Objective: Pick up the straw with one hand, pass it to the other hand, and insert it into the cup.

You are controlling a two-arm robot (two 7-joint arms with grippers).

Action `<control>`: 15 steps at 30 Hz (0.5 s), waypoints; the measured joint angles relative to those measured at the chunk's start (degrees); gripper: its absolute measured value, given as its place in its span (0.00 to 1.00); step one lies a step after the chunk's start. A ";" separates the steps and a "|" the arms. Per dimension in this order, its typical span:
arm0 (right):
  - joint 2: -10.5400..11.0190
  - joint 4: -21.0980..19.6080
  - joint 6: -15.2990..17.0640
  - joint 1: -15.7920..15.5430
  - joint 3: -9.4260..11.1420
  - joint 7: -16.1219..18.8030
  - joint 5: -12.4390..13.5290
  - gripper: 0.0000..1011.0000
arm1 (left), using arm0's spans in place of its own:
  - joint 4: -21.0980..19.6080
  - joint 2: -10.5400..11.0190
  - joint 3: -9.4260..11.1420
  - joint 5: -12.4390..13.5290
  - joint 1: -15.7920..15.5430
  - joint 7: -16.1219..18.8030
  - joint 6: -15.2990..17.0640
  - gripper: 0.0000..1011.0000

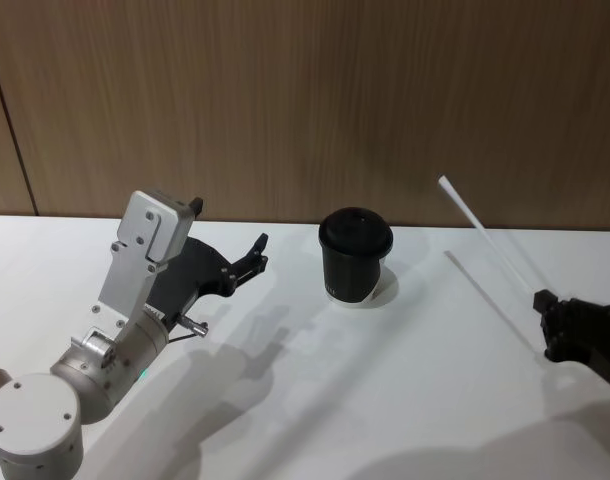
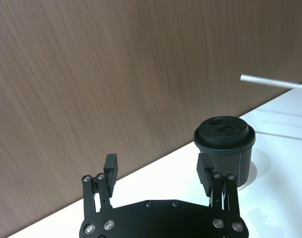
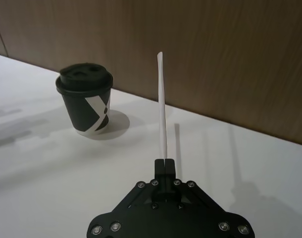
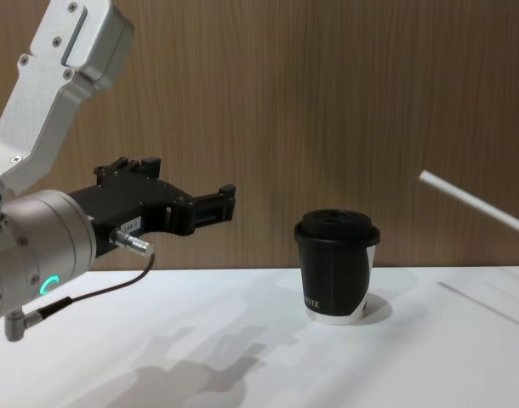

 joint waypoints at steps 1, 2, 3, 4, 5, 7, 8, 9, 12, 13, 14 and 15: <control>0.52 -0.42 -0.47 -0.13 0.40 0.79 0.50 0.00 | 0.00 0.00 0.00 0.00 0.00 0.00 0.00 0.99; 0.88 -0.69 -0.73 -0.20 0.64 1.23 0.77 0.00 | 0.00 0.00 0.00 0.00 0.00 0.00 0.00 0.99; 1.07 -0.82 -0.96 -0.23 0.76 1.65 1.02 0.00 | 0.00 0.00 0.00 0.00 0.00 0.00 0.00 0.99; 1.73 -1.28 -1.53 -0.35 1.17 2.70 1.65 0.00 | 0.00 0.00 0.00 0.00 0.00 0.00 0.00 0.99; 2.00 -1.45 -1.75 -0.38 1.33 3.18 1.90 0.00 | 0.00 0.00 0.00 0.00 0.00 0.00 0.00 0.99; 2.56 -1.76 -2.19 -0.43 1.61 4.12 2.43 0.00 | 0.00 0.00 0.00 0.00 0.00 0.00 0.00 0.99; 2.95 -1.96 -2.41 -0.46 1.78 4.61 2.69 0.00 | 0.00 0.00 0.00 0.00 0.00 0.00 0.00 0.99; 3.58 -2.26 -2.93 -0.51 2.01 5.80 3.28 0.00 | 0.00 0.00 0.00 0.00 0.00 0.00 0.00 0.99; 4.63 -2.83 -3.90 -0.52 2.42 7.91 4.33 0.00 | 0.00 0.00 0.00 0.00 0.00 0.00 0.00 0.99; 5.21 -3.09 -4.34 -0.51 2.52 8.96 4.80 0.00 | 0.00 0.00 0.00 0.00 0.00 0.00 0.00 0.99; 5.46 -3.20 -4.54 -0.50 2.55 9.45 5.01 0.00 | 0.00 0.00 0.00 0.00 0.00 0.00 0.00 0.99; 5.46 -3.20 -4.54 -0.50 2.55 9.45 5.01 0.00 | 0.00 0.00 0.00 0.00 0.00 0.00 0.00 0.99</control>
